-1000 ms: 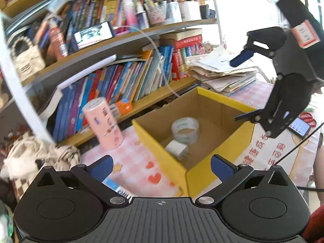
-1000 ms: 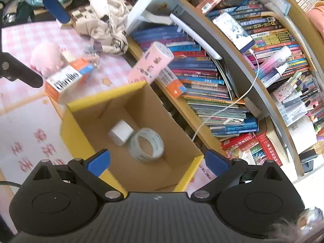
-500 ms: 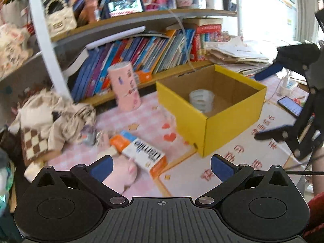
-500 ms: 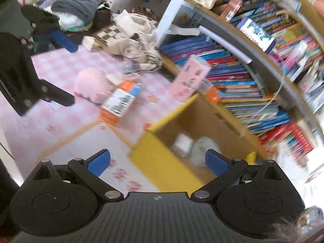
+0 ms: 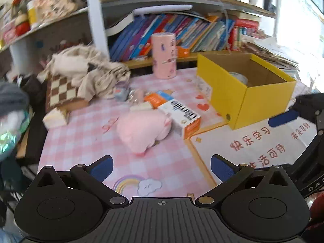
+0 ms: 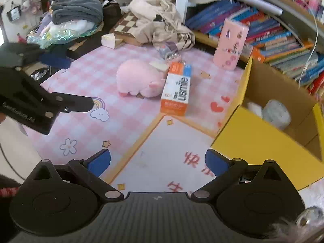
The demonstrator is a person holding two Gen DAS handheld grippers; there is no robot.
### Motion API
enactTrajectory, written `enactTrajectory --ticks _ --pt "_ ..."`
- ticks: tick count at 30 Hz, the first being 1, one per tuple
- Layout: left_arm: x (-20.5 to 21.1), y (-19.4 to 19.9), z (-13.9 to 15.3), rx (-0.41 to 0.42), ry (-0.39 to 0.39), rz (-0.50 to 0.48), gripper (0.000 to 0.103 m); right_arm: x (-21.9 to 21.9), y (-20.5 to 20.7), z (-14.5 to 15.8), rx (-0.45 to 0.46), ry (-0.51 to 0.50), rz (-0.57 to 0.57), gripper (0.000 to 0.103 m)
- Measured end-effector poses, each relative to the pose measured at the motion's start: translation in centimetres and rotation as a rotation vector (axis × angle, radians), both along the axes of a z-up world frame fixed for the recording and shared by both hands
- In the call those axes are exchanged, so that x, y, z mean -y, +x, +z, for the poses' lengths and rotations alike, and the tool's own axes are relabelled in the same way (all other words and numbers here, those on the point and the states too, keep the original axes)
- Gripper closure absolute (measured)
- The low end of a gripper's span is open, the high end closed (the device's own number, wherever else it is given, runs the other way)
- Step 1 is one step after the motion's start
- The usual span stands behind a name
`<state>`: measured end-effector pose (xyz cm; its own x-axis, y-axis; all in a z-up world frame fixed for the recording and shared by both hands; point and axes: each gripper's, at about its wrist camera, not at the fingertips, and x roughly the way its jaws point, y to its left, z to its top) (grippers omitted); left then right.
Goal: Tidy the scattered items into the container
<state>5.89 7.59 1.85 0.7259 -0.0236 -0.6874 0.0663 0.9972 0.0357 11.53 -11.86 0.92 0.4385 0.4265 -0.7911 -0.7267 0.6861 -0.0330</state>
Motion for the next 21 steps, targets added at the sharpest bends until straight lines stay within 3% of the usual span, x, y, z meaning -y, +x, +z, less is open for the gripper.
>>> enactTrajectory --ticks 9,21 --pt "-1.8 -0.9 -0.7 -0.008 -0.003 0.060 0.000 -1.6 0.5 -1.7 -0.055 -0.017 -0.067 0.001" --pt "-3.0 -0.9 -1.7 -0.008 -0.044 0.097 0.000 -3.3 0.6 -2.3 -0.041 -0.057 -0.072 0.000"
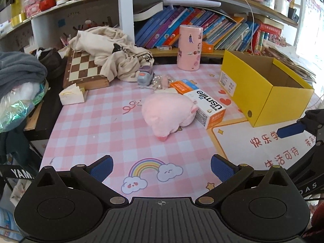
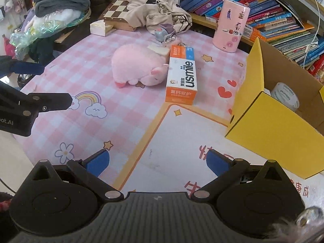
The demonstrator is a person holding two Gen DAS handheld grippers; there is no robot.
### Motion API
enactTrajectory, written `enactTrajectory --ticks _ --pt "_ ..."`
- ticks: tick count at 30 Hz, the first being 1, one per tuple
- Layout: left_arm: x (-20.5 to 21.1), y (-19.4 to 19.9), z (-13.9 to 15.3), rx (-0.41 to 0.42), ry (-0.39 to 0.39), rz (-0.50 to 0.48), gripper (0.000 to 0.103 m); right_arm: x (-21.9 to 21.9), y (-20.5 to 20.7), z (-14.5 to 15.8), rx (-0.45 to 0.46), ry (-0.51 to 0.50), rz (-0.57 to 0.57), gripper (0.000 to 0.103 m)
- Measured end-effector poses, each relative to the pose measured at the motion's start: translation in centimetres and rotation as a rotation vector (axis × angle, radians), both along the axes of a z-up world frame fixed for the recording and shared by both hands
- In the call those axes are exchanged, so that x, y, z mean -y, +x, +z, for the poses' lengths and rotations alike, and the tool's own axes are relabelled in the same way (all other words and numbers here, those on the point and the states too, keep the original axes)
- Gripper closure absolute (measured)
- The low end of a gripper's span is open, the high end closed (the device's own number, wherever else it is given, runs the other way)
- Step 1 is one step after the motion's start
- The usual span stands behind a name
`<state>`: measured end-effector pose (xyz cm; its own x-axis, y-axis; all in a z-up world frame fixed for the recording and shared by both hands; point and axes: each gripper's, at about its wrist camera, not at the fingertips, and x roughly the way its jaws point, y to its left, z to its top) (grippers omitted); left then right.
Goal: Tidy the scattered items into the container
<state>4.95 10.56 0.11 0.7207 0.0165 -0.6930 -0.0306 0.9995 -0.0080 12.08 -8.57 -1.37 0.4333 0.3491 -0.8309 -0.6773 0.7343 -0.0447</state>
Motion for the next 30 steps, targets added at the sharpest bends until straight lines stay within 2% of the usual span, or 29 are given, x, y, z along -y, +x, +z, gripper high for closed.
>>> enactTrajectory --ticks 7,17,20,24,30 --pt "0.6 0.2 -0.1 0.017 0.017 -0.053 0.000 -1.2 -0.7 0.0 0.034 -0.023 0.066 0.000" --pt "-0.4 1.2 -1.3 -0.049 0.026 0.033 0.000 -1.6 0.6 -0.7 0.054 -0.031 -0.011 0.000" --pt "-0.4 1.5 -1.4 -0.046 0.030 0.036 0.000 -1.9 1.1 -0.9 0.087 -0.030 -0.019 0.003" --pt "-0.2 2.4 -1.5 -0.039 0.052 0.037 0.000 -2.2 2.2 -1.2 0.129 -0.022 -0.028 0.021" --pt "0.0 4.5 -1.6 -0.042 0.091 0.029 0.000 -2.8 4.6 -1.3 0.116 0.009 -0.038 0.021"
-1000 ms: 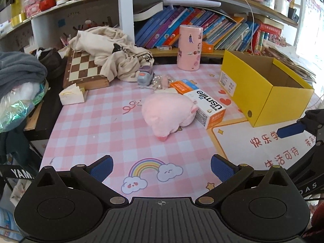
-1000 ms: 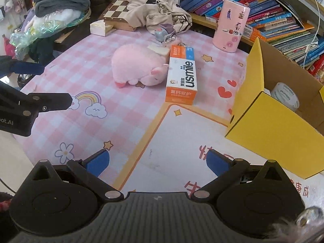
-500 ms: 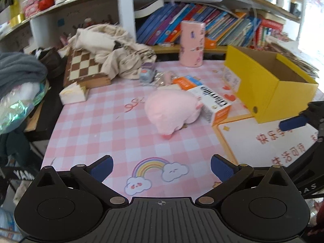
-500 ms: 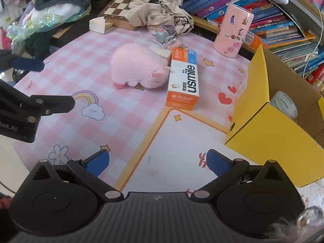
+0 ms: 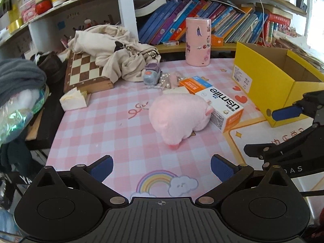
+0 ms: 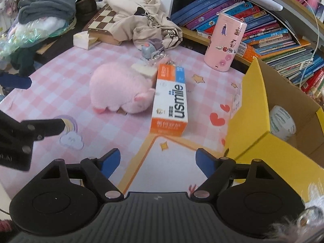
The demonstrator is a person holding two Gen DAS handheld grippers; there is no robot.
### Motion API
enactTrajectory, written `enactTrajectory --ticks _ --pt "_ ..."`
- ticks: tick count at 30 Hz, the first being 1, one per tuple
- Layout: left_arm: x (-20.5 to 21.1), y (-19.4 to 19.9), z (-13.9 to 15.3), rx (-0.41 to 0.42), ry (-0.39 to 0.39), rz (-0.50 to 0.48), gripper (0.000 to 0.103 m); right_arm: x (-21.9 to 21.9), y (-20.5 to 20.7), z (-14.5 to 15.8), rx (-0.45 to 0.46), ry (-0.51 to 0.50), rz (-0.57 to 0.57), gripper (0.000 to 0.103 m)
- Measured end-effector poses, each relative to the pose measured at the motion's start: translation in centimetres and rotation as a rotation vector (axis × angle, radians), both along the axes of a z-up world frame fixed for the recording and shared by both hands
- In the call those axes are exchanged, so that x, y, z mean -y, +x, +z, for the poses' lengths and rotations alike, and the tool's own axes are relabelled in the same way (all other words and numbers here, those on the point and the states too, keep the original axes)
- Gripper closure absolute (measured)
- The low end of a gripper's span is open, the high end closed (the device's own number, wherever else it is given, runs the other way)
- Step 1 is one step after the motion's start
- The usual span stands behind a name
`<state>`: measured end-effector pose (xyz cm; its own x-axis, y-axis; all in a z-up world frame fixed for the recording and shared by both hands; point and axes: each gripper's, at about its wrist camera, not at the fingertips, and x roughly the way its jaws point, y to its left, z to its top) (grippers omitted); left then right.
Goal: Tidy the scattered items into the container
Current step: 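Grasp the Usmile toothpaste box with the right tool while the left tool grasps the pink plush pig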
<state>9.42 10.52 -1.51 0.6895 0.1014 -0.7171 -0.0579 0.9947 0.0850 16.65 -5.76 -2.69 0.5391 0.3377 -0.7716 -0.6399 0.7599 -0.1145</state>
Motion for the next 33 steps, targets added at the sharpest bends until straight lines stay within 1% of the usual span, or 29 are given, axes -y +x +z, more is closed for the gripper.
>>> enactTrajectory --ticks 3,8,14,22,25,28,29,30,31,33 --pt "0.1 1.1 -0.4 -0.016 0.003 -0.008 0.000 -0.4 0.9 -0.2 -0.010 0.002 0.009 0.021" --pt "0.4 3.1 -1.1 -0.035 0.029 -0.065 0.000 -1.3 2.8 -0.6 -0.010 -0.002 0.002 0.023" --pt "0.0 6.1 -1.7 -0.045 0.122 -0.123 0.000 -2.4 5.3 -1.2 -0.026 -0.005 -0.012 0.026" --pt "0.0 8.7 -2.3 -0.029 0.183 -0.281 0.000 -3.2 7.7 -2.0 -0.057 -0.015 0.002 0.026" --pt "0.3 9.6 -2.7 -0.033 0.198 -0.342 0.000 -3.4 8.5 -2.2 -0.064 -0.010 0.002 0.026" --pt "0.9 10.4 -3.4 -0.046 0.214 -0.381 0.000 -3.6 9.1 -2.5 -0.083 -0.003 0.000 0.027" --pt "1.2 10.6 -3.7 -0.051 0.213 -0.392 0.000 -3.6 9.3 -2.7 -0.088 -0.003 -0.001 0.032" --pt "1.4 10.8 -4.0 -0.053 0.202 -0.409 0.000 -3.5 9.4 -2.8 -0.105 0.000 0.002 0.045" --pt "1.6 10.9 -4.2 -0.055 0.190 -0.429 0.000 -3.4 9.4 -2.8 -0.117 0.004 0.001 0.050" --pt "2.2 11.0 -4.5 -0.049 0.213 -0.441 0.003 -3.1 9.5 -2.8 -0.137 0.011 -0.002 0.051"
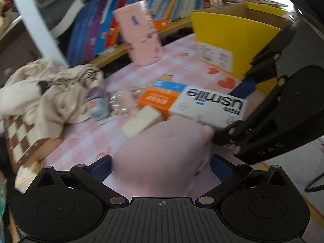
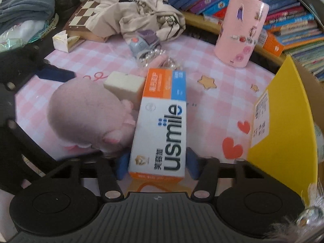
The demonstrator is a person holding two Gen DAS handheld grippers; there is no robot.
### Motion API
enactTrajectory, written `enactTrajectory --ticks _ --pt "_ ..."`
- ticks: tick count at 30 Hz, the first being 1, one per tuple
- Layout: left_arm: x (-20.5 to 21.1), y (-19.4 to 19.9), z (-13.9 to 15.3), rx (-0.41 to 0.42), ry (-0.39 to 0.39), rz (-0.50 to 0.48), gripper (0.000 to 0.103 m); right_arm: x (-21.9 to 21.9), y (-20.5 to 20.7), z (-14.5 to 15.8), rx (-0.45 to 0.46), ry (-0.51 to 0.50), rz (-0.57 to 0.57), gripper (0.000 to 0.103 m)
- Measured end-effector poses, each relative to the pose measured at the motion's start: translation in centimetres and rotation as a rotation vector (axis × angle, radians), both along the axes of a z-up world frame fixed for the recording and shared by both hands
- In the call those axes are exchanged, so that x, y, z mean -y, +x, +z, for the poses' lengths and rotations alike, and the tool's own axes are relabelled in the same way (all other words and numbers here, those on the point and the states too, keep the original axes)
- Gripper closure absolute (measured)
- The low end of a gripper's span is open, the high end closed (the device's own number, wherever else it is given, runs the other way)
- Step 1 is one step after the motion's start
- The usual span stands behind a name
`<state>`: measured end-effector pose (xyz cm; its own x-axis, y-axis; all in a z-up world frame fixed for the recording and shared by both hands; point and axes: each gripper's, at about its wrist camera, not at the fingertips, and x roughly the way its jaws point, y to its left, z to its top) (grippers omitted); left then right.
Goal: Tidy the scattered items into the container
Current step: 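Grasp the Usmile toothpaste box with the right tool while the left tool grasps the pink plush pig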
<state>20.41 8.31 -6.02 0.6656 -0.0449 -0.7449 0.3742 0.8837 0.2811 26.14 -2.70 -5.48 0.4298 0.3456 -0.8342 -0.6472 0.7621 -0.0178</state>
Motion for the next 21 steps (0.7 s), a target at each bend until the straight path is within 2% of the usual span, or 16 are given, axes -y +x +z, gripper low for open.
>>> enactTrajectory --ticks 2,5,12,16,17,20,21 --pt "0.2 0.0 0.0 0.005 0.016 0.009 0.009 0.4 -0.3 0.1 -0.004 0.002 0.000 0.051" --pt "-0.6 -0.3 0.5 -0.007 -0.011 0.049 0.013 1.0 -0.8 0.4 -0.001 0.002 -0.003 0.051" --pt "-4.2 -3.4 1.1 -0.053 -0.030 0.206 0.014 1.8 -2.3 0.4 -0.012 -0.023 -0.004 0.051" --pt "-5.2 -5.1 1.3 -0.058 -0.067 0.245 0.013 1.5 -2.0 0.1 -0.020 -0.027 -0.007 0.051" --pt "-5.2 -5.2 1.3 -0.053 -0.068 0.248 0.011 1.3 -1.8 0.1 -0.018 -0.026 -0.009 0.049" --pt "-4.8 -5.0 1.0 -0.046 -0.048 0.250 0.009 0.5 -1.0 0.2 0.007 -0.035 0.002 0.031" --pt "-4.6 -4.9 0.9 -0.042 -0.037 0.247 0.008 0.1 -0.8 0.1 0.015 -0.042 0.011 0.030"
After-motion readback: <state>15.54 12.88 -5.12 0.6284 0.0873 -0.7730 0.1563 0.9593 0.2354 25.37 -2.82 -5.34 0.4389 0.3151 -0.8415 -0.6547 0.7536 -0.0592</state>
